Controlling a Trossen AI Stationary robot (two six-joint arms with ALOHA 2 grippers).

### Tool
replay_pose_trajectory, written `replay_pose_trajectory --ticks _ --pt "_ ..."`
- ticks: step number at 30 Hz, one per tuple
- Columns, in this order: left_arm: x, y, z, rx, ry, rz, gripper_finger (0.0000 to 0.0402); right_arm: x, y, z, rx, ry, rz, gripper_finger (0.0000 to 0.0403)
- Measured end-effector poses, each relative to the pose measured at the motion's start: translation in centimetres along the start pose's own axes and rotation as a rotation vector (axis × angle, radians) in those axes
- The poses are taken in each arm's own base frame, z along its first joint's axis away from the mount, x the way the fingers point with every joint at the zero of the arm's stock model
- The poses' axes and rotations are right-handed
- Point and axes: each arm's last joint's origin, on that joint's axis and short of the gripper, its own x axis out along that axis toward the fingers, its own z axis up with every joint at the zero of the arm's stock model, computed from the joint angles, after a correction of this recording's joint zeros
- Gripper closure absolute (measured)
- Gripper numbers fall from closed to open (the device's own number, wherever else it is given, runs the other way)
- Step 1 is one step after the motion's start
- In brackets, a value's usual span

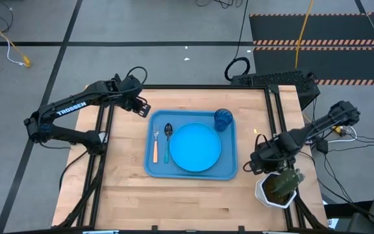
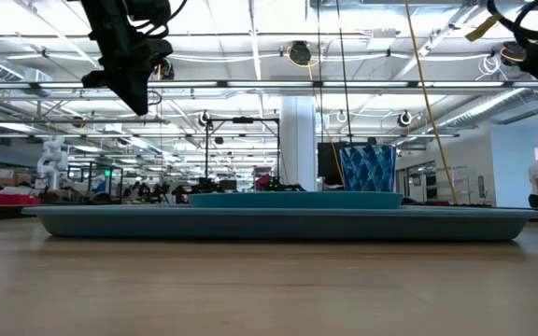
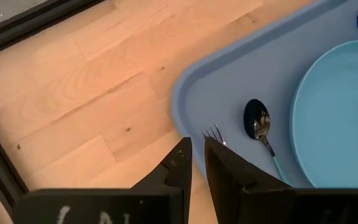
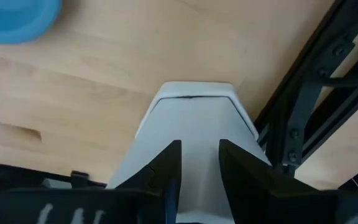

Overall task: Pick and place plate/cup/fork/spoon on tray
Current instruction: Adjust the white potted plant on the table, then adjust the blue tray

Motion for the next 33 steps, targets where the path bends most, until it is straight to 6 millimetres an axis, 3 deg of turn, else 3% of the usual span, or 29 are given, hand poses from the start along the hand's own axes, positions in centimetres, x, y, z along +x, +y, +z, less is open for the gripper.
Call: replay_pose_trajectory --ticks 9,14,20,28,33 --pt "0.0 -0.1 -0.3 0.014 0.016 0.021 0.0355 0.3 -0.2 -0.9 0.019 -0.034 0.002 0.0305" --pt "0.3 1.5 0.0 0.016 0.028 0.157 0.0355 0.0 -0.5 -0.8 0.044 -0.089 0.041 0.0305" --pt "0.6 3.4 1.2 0.005 0.01 0.189 0.0355 -1.0 -1.4 -0.5 0.089 -0.192 0.144 0.0305" --pt "3.8 4.6 3.0 0.098 0.09 0.22 0.0355 -1.9 -2.0 -0.1 0.115 -0.327 0.263 0.0305" --pt "6.4 4.5 3.3 0.136 0.219 0.178 0.0354 -2.7 -1.5 0.0 0.122 -0.454 0.459 0.0305"
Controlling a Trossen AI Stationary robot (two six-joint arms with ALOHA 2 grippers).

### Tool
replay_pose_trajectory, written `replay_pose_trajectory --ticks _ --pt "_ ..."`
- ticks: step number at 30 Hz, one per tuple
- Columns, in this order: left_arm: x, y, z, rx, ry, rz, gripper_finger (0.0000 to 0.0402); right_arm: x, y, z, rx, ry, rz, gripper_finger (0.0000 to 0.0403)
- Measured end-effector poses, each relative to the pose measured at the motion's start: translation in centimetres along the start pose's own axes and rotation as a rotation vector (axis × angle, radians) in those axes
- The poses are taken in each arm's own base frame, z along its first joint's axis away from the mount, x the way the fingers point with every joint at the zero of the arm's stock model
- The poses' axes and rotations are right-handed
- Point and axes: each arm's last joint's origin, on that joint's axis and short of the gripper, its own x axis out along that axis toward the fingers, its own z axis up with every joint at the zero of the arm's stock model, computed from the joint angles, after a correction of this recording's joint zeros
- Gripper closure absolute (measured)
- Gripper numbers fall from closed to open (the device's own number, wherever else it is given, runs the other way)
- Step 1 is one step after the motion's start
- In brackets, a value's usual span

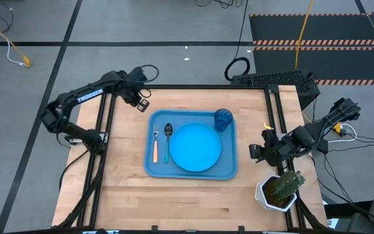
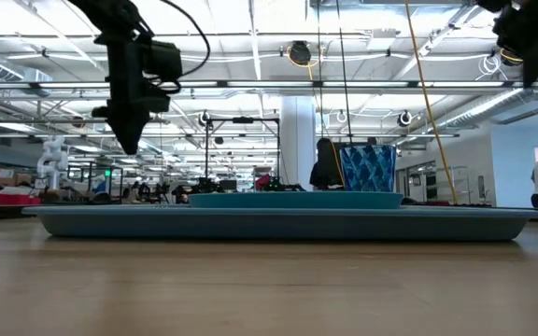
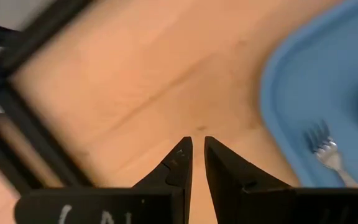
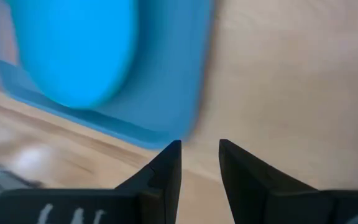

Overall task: Pick and place plate/cup/fork/spoon on tray
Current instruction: Adjust the blue tray

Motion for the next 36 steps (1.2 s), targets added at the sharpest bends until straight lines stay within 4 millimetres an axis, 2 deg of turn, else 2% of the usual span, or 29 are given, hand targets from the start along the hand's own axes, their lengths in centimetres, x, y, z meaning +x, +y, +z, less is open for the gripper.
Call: replay_pose_trajectory --ticks 4,6,14,18,25,29,36 --pt "1.2 -0.4 0.5 0.005 0.039 -0.062 0.0351 -0.5 0.1 0.3 0.028 -0.053 0.082 0.0305" --pt "1.5 -0.5 0.8 0.01 0.037 -0.083 0.0335 -0.5 -0.1 0.4 0.033 -0.052 0.073 0.0305" --pt "1.6 0.0 1.4 0.01 -0.012 -0.124 0.0209 -0.7 -0.4 0.5 0.017 -0.03 0.054 0.0305" --pt "2.2 -0.1 2.3 0.026 -0.058 -0.121 0.0168 -0.7 -0.4 0.5 0.011 -0.033 0.057 0.0305" --pt "5.6 -0.1 3.6 -0.13 -0.002 -0.108 0.0158 -0.8 -0.3 0.4 0.011 0.012 0.053 0.0305" --pt "7.0 -0.8 4.0 -0.178 0.014 -0.116 0.0158 -0.8 -0.1 0.2 0.015 0.045 0.066 0.0305" --pt "8.1 -1.5 5.1 -0.275 -0.056 -0.13 0.0158 -0.8 0.5 -0.1 0.028 0.079 0.115 0.0305"
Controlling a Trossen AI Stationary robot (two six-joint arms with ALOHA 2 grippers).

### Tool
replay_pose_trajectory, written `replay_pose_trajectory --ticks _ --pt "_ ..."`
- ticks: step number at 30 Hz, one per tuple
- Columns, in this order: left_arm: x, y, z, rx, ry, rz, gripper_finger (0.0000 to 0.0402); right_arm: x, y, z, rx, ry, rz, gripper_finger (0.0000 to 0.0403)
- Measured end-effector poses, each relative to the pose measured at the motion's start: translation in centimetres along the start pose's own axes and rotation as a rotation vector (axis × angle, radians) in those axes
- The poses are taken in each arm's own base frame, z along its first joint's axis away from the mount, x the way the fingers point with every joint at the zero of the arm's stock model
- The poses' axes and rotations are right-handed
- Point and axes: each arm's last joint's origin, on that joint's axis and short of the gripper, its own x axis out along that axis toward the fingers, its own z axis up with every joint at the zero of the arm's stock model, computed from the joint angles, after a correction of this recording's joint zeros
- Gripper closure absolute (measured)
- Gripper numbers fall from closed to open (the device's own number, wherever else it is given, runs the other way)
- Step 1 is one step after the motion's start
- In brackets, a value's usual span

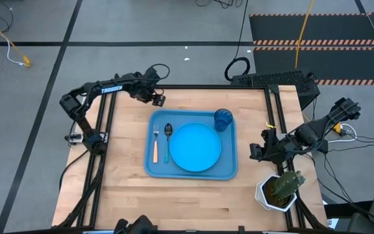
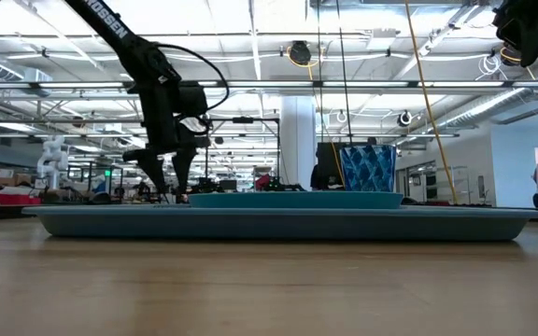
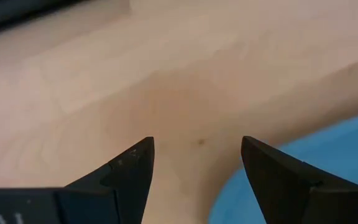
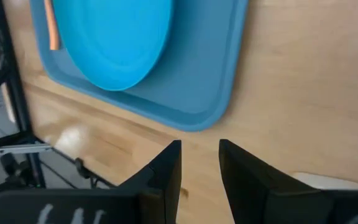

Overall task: Pick and place plate/cup/fork/spoon on tray
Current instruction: Adjust the blue tray

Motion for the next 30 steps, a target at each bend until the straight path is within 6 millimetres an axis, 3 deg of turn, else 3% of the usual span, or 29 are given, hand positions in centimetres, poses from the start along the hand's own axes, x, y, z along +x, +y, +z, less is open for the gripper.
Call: replay_pose_trajectory --ticks 18,30 --pt "2.8 -1.0 -0.3 0.116 0.041 0.034 0.0158 0.0 0.4 -0.2 -0.041 0.016 0.038 0.0305" --pt "2.9 -3.1 -1.8 0.191 0.08 0.023 0.0158 0.0 0.4 -0.2 -0.067 0.014 0.038 0.0305"
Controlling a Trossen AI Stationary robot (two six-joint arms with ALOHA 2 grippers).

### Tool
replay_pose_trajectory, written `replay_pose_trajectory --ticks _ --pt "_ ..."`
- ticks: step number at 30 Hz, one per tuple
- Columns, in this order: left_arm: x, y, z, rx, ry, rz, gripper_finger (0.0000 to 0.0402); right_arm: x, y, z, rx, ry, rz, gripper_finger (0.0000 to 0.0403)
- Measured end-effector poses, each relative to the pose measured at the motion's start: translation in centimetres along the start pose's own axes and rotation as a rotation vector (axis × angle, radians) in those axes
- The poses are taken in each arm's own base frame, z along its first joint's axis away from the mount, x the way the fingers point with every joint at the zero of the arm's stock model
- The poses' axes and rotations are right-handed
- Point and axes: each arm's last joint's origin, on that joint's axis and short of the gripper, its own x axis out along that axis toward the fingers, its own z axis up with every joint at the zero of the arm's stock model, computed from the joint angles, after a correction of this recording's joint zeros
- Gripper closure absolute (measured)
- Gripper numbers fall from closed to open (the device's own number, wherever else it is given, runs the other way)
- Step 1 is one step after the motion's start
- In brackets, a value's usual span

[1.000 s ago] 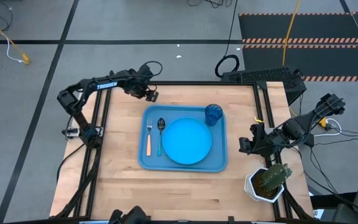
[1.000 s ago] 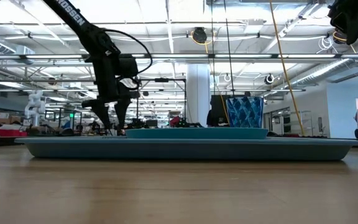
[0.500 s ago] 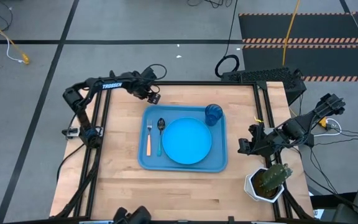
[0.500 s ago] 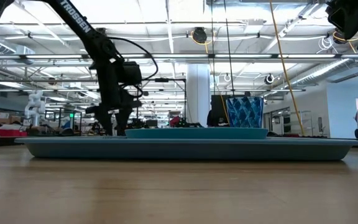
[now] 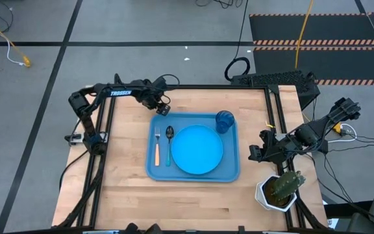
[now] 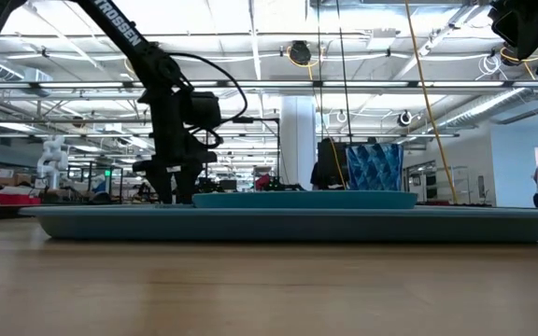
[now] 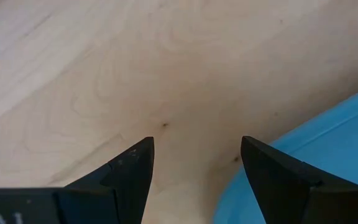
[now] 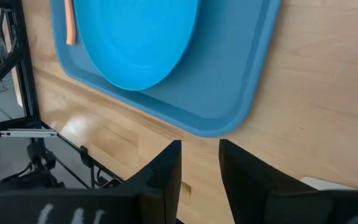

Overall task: Pick and place plate/cup/fork/spoon on tray
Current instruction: Adjust the blue tray

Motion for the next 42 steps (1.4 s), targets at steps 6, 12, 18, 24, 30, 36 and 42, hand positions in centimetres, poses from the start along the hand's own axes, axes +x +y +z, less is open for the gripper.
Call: replay_pose_trajectory --ticks 6,12,18,24,30,36,42 --pt "0.0 -0.2 -0.4 0.028 0.036 0.011 0.0158 0.0 0.0 0.0 -0.004 0.0 0.0 0.0305" --pt "-0.1 0.4 -0.9 0.049 0.085 0.063 0.0158 0.0 0.0 0.0 -0.008 0.0 0.0 0.0305" --pt "-0.6 1.4 -1.3 0.047 0.128 0.133 0.0158 0.0 -0.3 0.1 -0.006 -0.011 -0.028 0.0305" --pt "-4.0 2.5 -1.5 0.004 0.053 0.122 0.0158 -0.1 -1.5 0.6 0.052 -0.061 -0.149 0.0305" --pt "-10.0 2.3 -2.8 -0.069 -0.138 0.03 0.0158 0.0 -1.9 1.0 0.103 -0.083 -0.229 0.0305" --pt "-15.2 1.5 -5.2 -0.163 -0.31 -0.09 0.0158 1.6 -1.2 1.4 0.065 -0.071 -0.338 0.0305" --pt "-17.8 0.7 -7.2 -0.237 -0.381 -0.186 0.0158 4.8 0.3 1.9 -0.045 -0.008 -0.426 0.0305"
